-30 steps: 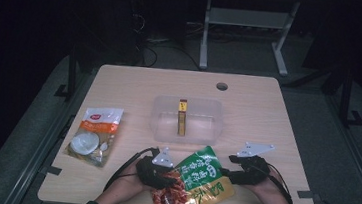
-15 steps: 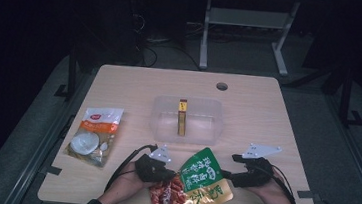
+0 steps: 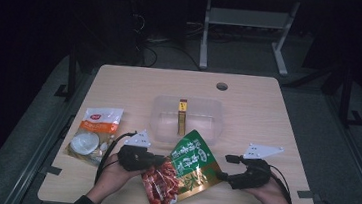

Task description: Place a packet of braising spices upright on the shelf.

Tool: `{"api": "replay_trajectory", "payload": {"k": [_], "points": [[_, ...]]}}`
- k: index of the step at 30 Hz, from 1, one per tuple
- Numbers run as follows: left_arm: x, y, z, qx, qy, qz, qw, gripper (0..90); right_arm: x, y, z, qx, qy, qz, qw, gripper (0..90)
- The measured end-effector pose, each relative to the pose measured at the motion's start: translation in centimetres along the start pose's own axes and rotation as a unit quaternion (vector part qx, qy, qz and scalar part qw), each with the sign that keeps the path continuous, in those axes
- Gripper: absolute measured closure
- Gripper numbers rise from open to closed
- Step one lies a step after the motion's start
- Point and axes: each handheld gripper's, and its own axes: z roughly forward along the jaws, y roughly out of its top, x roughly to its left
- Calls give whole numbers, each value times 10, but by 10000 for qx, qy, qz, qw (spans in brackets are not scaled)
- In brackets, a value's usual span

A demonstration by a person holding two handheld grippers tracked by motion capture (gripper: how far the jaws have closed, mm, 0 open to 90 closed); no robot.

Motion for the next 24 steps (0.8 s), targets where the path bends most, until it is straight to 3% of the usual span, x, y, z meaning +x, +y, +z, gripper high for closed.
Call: {"api": "replay_trajectory", "payload": {"k": [7,13,16,20,24], "points": [[5,7,-19,-468,245,-61,9986,898,9,3,10,-19,290,-61,9996,264],[4,11,-33,-1013,371,-194,9940,898,18,8,28,-125,420,-137,9989,301],[3,13,-37,-1186,416,-218,9918,898,20,16,35,-325,505,-109,9981,337],[2,14,-38,-1221,417,-197,9914,898,23,26,46,-582,710,-31,9958,387],[1,13,-37,-1244,412,-210,9912,898,26,34,56,-773,881,49,9931,495]]}}
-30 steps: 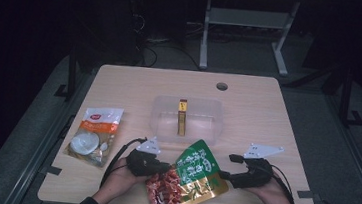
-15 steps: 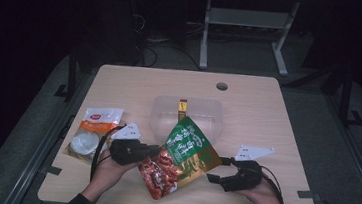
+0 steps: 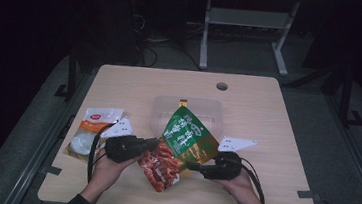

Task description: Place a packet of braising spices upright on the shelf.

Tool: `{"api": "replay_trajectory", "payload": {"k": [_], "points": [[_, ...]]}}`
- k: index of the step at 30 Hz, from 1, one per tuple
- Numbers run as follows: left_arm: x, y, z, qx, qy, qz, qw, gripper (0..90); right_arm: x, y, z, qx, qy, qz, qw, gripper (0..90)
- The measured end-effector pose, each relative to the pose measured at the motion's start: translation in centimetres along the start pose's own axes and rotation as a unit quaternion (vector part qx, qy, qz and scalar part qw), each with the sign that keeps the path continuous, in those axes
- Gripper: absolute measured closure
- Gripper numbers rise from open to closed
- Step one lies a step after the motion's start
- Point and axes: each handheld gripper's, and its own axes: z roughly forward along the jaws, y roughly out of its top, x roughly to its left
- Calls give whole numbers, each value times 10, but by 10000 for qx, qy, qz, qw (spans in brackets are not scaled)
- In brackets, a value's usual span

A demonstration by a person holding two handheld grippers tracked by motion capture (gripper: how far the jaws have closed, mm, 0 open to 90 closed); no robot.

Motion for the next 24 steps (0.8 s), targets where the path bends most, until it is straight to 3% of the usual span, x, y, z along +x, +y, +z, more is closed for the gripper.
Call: {"api": "replay_trajectory", "payload": {"k": [7,10,12,17,22,24], "points": [[1,-3,0,-58,-27,-61,10000,895,-7,3,0,-230,282,428,9984,821],[0,-5,3,12,-75,-44,10000,892,-9,4,-4,-270,259,450,9983,878],[-2,-6,6,123,-71,30,9999,889,-12,5,-7,-240,303,542,9978,888],[-3,-11,11,349,-137,52,9993,880,-15,11,-14,-110,309,461,9984,894],[-3,-14,13,420,-219,86,9988,851,-16,17,-21,65,293,275,9992,897],[-2,-15,12,461,-153,33,9988,833,-15,21,-24,133,277,166,9994,897]]}}
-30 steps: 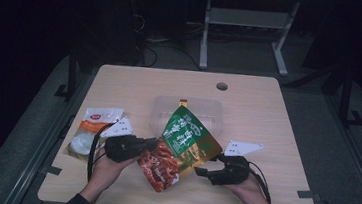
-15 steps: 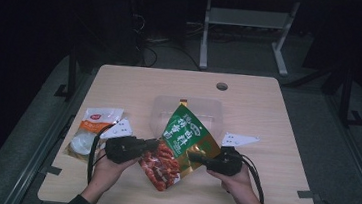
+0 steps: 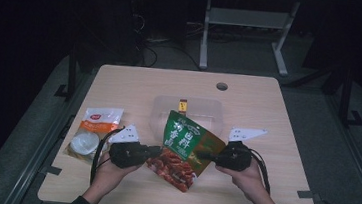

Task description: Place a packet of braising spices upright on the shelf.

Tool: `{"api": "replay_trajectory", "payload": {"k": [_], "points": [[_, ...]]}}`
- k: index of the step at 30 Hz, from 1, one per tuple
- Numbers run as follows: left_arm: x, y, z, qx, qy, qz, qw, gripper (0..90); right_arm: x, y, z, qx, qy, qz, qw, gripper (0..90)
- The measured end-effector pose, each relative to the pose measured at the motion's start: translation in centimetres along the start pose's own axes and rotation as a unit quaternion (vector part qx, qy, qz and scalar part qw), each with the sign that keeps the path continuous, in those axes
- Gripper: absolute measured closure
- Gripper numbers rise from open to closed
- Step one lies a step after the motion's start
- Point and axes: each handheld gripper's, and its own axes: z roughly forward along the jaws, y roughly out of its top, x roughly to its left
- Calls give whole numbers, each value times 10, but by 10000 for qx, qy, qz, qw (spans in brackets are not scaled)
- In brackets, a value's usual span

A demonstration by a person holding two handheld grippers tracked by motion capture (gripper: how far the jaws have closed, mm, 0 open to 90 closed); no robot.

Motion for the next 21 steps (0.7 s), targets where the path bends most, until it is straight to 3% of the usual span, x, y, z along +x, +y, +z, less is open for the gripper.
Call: {"api": "replay_trajectory", "payload": {"k": [3,13,16,21], "points": [[5,-3,-3,43,-69,-99,9999,810,1,3,-4,74,-12,-75,9999,897],[10,-13,-4,554,-68,-83,9984,552,6,18,-20,73,-91,-259,9996,897],[12,-16,-8,597,69,-64,9982,489,6,22,-26,-20,-127,-237,9996,897],[17,-20,-12,633,196,-209,9976,375,7,34,-38,-43,-250,-254,9994,897]]}}
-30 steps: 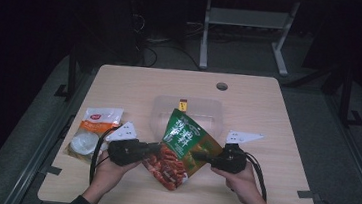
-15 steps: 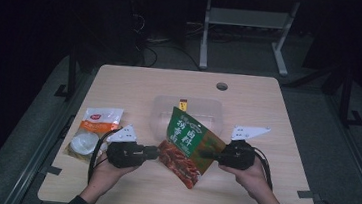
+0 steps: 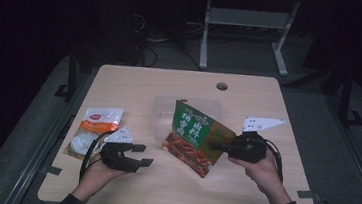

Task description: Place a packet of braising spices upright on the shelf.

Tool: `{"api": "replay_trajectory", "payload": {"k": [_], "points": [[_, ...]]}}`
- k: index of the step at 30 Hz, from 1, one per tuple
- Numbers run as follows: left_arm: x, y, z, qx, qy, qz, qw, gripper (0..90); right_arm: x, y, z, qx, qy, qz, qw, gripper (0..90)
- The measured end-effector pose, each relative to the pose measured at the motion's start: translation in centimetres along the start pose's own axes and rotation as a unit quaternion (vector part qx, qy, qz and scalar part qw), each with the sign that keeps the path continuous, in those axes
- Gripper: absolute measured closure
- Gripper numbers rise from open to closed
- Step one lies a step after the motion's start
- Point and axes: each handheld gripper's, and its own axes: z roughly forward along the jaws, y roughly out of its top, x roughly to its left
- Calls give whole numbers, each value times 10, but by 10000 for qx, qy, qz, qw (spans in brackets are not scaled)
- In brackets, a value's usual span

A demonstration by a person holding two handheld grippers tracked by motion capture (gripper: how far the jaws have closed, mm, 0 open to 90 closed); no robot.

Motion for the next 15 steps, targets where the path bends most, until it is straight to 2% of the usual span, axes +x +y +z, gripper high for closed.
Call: {"api": "replay_trajectory", "payload": {"k": [2,7,9,11,12,13,15], "points": [[3,-3,-2,79,42,-6,10000,346,1,6,-5,14,-113,-45,9999,897],[5,-13,-8,45,124,-140,9998,296,-4,20,-21,-35,-344,-55,9994,897],[5,-18,-11,70,170,-222,9996,284,-5,26,-27,-107,-409,-17,9991,897],[7,-22,-14,92,208,-194,9996,274,-6,32,-33,-173,-496,-62,9986,897],[7,-24,-16,108,207,-259,9994,273,-6,35,-36,-211,-542,-53,9983,897],[8,-26,-17,110,234,-212,9994,268,-7,39,-40,-274,-586,-57,9979,897],[8,-28,-19,93,244,-294,9992,262,-7,44,-45,-342,-673,-80,9971,897]]}}
